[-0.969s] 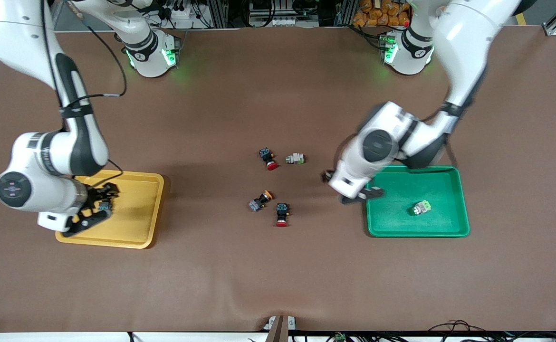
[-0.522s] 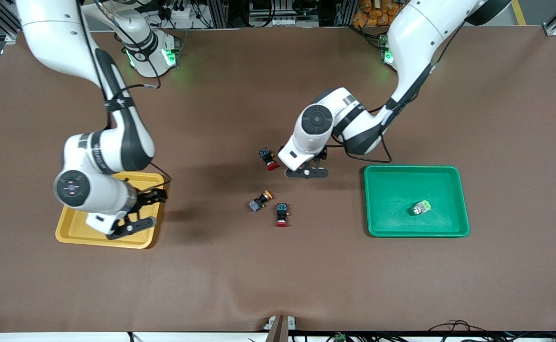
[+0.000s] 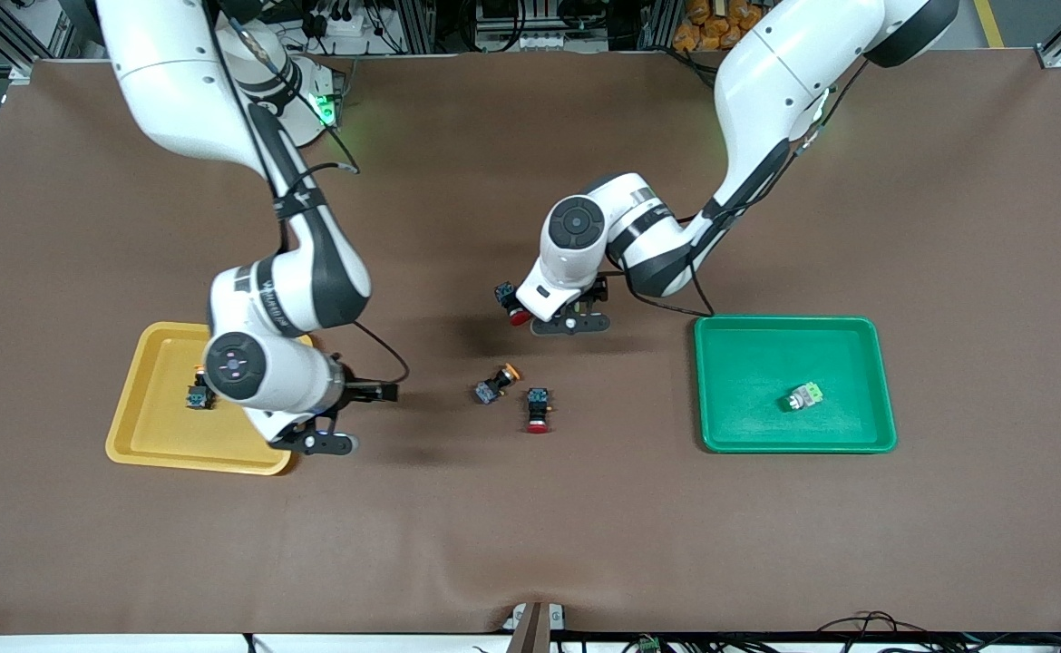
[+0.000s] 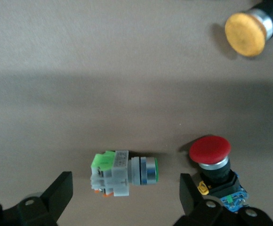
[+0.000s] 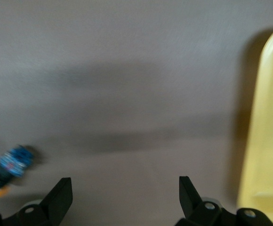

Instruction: Place green and yellow buttons in trays

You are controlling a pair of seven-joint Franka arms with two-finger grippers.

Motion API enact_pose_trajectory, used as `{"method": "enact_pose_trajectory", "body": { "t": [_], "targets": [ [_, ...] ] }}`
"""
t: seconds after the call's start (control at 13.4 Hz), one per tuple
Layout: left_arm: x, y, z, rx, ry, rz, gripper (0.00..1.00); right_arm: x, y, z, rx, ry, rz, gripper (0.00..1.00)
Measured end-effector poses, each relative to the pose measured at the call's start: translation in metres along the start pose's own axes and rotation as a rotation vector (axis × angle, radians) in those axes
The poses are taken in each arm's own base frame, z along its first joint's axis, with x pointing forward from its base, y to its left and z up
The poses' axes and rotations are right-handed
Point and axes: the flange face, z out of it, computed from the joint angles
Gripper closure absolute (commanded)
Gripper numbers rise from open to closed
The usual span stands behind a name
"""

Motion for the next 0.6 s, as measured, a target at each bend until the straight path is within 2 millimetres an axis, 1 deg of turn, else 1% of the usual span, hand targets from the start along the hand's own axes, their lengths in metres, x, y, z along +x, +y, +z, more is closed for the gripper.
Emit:
{"method": "enact_pose_trajectory", "body": {
  "t": [0.15,0.3,0.45,0.52,0.6],
  "targets": [
    [-0.002,0.0,0.007,0.005,-0.009,-0.001,0.0,-0.014,-0.029,0.013,0.05,-0.035,0.168,0.0],
    [-0.001,-0.002,0.014,0.015,-0.01,0.004,0.0,-0.02,-0.05,0.024,0.113,-0.053,0.324,0.0],
    [-0.001,-0.002,0.02,0.011,-0.013,0.006,0.0,-0.025,-0.07,0.04,0.141,-0.039,0.434,0.0],
    [-0.001,-0.002,0.023,0.009,-0.015,0.006,0.0,-0.029,-0.082,0.048,0.159,-0.029,0.498,0.0],
    [-0.001,-0.002,0.026,0.008,-0.019,0.005,0.0,-0.036,-0.099,0.054,0.175,-0.019,0.577,0.0]
  ]
}}
